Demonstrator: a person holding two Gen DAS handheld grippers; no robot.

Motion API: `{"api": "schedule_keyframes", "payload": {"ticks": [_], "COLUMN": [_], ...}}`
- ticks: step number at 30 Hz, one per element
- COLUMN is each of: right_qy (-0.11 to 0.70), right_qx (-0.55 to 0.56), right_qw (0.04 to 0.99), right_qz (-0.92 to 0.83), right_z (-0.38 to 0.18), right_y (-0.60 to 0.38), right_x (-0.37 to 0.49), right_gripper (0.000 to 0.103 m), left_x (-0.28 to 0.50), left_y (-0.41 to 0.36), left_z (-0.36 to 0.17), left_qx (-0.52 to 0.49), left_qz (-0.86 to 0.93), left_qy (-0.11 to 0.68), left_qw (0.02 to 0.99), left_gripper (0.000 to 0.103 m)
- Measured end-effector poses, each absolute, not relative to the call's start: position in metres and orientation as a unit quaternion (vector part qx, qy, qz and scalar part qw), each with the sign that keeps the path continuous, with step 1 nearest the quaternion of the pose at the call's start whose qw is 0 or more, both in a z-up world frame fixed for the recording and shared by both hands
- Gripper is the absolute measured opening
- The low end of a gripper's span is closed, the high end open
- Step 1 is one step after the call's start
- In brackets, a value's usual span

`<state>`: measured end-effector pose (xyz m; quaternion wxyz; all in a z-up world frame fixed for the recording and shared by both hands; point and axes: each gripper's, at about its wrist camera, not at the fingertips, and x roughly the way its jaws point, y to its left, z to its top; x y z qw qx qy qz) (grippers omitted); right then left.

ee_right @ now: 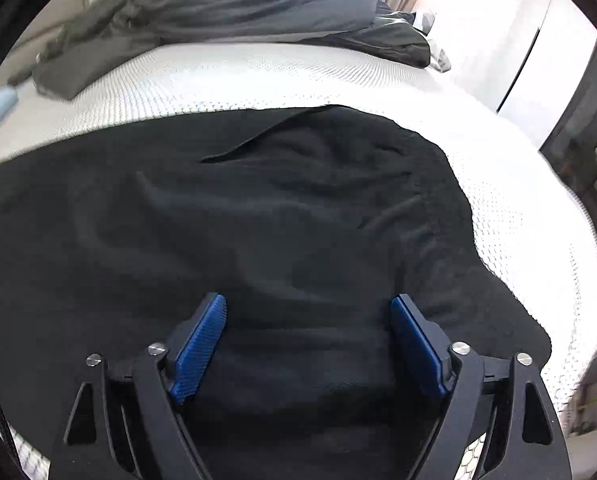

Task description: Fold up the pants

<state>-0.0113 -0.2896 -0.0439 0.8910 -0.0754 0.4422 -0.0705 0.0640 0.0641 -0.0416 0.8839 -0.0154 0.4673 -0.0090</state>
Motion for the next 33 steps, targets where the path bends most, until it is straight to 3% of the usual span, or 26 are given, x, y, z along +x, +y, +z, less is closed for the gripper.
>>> {"api": "schedule_keyframes", "payload": {"ticks": [5, 8, 12, 15, 19, 25, 30, 33], "right_qy": [0.431, 0.428, 0.459, 0.46, 0.461, 0.455, 0.434, 0.445], "right_qx": [-0.074, -0.07, -0.147, -0.179, -0.168, -0.057, -0.076, -0.125], "right_qw": [0.899, 0.899, 0.868, 0.863, 0.871, 0.881, 0.898, 0.885], "right_qz": [-0.027, 0.061, 0.123, 0.108, -0.013, -0.121, -0.009, 0.063], "right_z": [-0.024, -0.017, -0.037, -0.045, -0.039, -0.026, -0.01, -0.018], "right_y": [-0.246, -0.187, -0.103, -0.096, -0.163, -0.258, -0.184, -0.109], "right_x": [-0.023, -0.02, -0.016, -0.012, -0.007, -0.027, -0.034, -0.032], "right_gripper": [0.082, 0.082, 0.082, 0.082, 0.085, 0.083, 0.083, 0.083], "left_x": [0.063, 0.096, 0.123, 0.116, 0.099, 0.092, 0.112, 0.135], "left_y": [0.088, 0.069, 0.05, 0.067, 0.098, 0.102, 0.05, 0.005], "left_z": [-0.025, -0.027, -0.045, -0.042, -0.045, -0.035, -0.021, -0.037], "left_qx": [-0.068, -0.047, -0.006, -0.023, -0.04, -0.068, -0.067, -0.031], "left_qz": [0.008, -0.001, 0.017, 0.018, 0.028, 0.018, -0.036, -0.057], "left_qy": [0.443, 0.45, 0.486, 0.479, 0.469, 0.457, 0.444, 0.486], "left_qw": [0.894, 0.892, 0.874, 0.877, 0.882, 0.887, 0.893, 0.871], "left_gripper": [0.075, 0.075, 0.076, 0.076, 0.076, 0.076, 0.076, 0.076]}}
